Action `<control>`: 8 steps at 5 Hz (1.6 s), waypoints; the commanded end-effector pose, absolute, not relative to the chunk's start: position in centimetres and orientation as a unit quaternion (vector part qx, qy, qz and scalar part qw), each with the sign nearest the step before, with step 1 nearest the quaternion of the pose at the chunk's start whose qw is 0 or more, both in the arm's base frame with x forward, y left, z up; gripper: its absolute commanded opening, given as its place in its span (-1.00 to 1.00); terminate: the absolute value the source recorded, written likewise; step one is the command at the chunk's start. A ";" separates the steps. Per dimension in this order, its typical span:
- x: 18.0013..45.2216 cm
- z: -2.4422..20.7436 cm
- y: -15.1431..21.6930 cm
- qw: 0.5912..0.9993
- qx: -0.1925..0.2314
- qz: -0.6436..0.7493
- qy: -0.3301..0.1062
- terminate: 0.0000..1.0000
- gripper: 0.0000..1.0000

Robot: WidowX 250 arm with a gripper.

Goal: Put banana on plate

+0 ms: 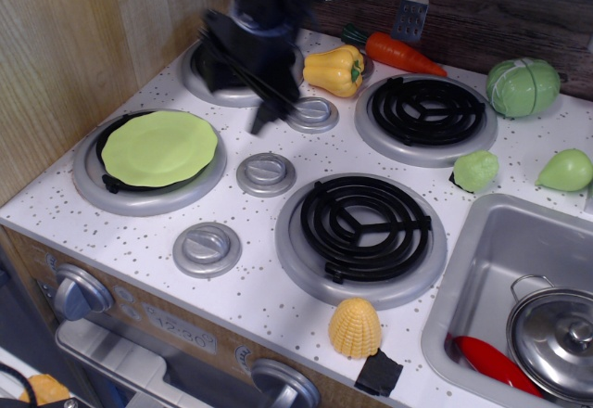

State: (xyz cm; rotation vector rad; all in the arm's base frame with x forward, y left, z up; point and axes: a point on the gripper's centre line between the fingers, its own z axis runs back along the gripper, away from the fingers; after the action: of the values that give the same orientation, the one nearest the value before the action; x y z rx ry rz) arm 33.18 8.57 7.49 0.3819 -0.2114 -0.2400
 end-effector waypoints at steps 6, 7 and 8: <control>44.8 4.1 17.0 0.941 0.103 -0.232 -0.222 -1.00 -1.00; 44.4 4.6 15.8 0.945 0.107 -0.216 -0.219 -1.00 -1.00; 42.6 6.4 14.7 0.954 0.123 -0.185 -0.203 -1.00 -1.00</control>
State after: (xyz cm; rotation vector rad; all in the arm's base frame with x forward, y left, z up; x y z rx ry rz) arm 40.45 13.67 3.70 0.2349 -0.2753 -0.3172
